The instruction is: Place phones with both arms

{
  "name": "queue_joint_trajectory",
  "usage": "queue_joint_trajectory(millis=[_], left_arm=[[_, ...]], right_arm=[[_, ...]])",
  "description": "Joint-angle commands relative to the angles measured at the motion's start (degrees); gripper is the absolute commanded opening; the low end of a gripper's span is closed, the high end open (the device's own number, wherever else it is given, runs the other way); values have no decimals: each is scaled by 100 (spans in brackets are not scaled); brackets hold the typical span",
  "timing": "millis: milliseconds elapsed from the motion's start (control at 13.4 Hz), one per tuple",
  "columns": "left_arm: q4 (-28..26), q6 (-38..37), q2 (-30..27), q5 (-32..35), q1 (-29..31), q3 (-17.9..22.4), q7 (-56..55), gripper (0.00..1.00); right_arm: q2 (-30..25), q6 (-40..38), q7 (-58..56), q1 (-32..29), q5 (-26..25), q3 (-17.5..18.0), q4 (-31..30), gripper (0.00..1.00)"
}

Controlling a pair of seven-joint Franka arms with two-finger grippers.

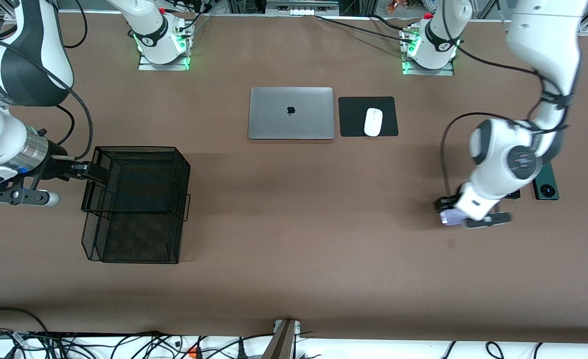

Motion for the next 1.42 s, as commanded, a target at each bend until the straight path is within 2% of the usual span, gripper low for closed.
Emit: queue_joint_trajectory(millis=[0, 224, 449, 599, 898, 1122, 1197, 1347], left_arm=[[698, -495, 393, -22, -761, 73, -541, 0], [1725, -1216, 910, -22, -1824, 73, -1805, 0], [2649, -1306, 1552, -57, -2677, 73, -2817, 0], [2984, -1306, 1799, -180, -3117, 73, -3126, 0], [3977, -1306, 2606, -172, -3759, 117, -3847, 0], [4741, -1297, 3073, -154, -4094, 143, -3919, 0], [4944, -1280, 3214, -111, -4173, 178, -3893, 0], [5016, -1149, 3337, 135, -4393, 353, -3857, 0]], right_arm=[[-51, -65, 55, -20, 28, 16, -16, 100], [-51, -65, 55, -20, 11, 16, -25, 100], [-34, -56, 38, -29, -25, 16, -42, 100], [-34, -48, 29, -29, -25, 8, -42, 100], [-25, -12, 47, -29, -25, -36, -42, 100], [-8, -12, 47, -38, -33, -28, -42, 100], [-7, -12, 47, -29, -33, -36, -34, 100], [-7, -12, 47, -29, -33, -28, -42, 100]])
